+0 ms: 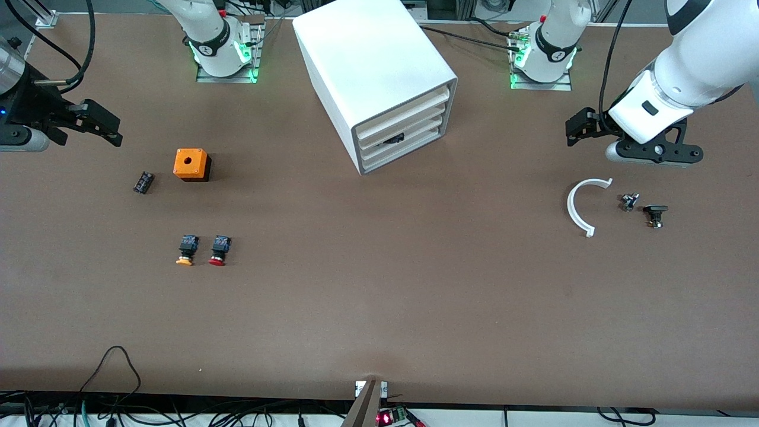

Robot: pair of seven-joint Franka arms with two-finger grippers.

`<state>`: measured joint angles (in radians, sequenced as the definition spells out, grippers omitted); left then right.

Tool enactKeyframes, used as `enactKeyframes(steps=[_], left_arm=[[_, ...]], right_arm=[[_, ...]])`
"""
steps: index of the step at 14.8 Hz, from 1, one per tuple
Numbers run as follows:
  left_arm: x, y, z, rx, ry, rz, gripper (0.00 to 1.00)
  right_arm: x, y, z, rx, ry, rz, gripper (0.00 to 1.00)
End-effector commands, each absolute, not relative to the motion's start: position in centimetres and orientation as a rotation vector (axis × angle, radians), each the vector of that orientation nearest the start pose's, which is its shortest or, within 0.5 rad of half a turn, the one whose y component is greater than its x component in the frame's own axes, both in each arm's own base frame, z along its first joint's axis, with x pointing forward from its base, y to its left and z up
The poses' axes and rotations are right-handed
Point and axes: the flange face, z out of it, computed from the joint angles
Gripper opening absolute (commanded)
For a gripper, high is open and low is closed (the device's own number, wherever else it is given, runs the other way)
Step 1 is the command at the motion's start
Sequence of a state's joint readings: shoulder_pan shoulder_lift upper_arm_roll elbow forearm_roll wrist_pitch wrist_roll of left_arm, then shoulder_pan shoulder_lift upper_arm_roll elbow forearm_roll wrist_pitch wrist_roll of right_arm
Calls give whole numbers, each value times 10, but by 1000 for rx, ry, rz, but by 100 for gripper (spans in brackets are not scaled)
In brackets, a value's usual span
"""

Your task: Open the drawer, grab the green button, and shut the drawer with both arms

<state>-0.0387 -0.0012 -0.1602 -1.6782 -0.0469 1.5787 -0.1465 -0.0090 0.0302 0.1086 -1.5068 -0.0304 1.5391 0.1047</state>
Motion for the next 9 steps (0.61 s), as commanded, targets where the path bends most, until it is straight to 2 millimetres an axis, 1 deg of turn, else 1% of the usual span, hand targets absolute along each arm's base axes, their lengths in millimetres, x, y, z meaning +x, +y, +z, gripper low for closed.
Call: enactKeyframes(steps=[1, 4, 7, 9], left_arm=[[543, -116, 579, -3150, 63, 153, 100], [541, -118, 580, -3148, 32, 158, 100], [540, -124, 581, -3149, 46, 157, 100], [540, -124, 580, -3147, 47, 158, 100]], right_arm=[[560, 52, 640, -3164, 19, -21, 100], [559, 52, 639, -3166, 19, -7, 100], [562, 53, 633, -3158, 40, -13, 100], [570, 49, 615, -3157, 37, 38, 100]])
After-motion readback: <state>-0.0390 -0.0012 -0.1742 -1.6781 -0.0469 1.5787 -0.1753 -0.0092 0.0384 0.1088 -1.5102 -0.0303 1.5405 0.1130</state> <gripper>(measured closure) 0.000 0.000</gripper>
